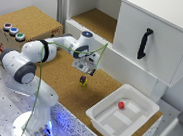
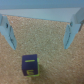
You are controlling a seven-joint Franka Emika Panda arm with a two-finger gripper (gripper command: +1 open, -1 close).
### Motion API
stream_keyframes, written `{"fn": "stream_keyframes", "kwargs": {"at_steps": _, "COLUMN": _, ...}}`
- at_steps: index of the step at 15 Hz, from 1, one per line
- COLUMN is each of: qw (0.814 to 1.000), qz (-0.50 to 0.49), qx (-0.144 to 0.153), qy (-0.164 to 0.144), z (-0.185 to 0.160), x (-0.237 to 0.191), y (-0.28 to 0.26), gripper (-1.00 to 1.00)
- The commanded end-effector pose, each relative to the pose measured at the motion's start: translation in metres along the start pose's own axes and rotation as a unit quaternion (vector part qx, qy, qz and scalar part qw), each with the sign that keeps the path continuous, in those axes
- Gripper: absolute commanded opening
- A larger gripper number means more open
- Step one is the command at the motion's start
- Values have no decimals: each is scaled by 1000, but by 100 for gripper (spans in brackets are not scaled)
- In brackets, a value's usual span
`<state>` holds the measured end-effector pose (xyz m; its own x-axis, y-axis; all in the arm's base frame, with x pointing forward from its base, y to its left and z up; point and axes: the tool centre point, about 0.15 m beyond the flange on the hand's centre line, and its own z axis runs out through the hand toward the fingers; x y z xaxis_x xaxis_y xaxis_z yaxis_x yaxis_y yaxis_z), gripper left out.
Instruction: Take off the purple block that is on top of the other one
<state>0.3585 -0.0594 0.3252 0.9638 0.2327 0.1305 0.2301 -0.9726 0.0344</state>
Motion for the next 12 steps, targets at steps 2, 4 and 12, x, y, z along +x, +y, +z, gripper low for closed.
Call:
{"fn": "stream_keyframes", "kwargs": {"at_steps": 2, "qw": 998, "qz": -51, "qx": 33, "qy": -19, "z": 34, "x": -12, "y": 63, "gripper": 100}}
{"fn": "stream_keyframes", "kwargs": {"at_steps": 4, "qw": 998, "qz": -55, "qx": 26, "qy": -18, "z": 48, "x": -8, "y": 66, "gripper": 100}}
{"fn": "stream_keyframes", "kwargs": {"at_steps": 12, "qw": 997, "qz": -74, "qx": 22, "qy": -8, "z": 68, "x": 10, "y": 60, "gripper": -100}}
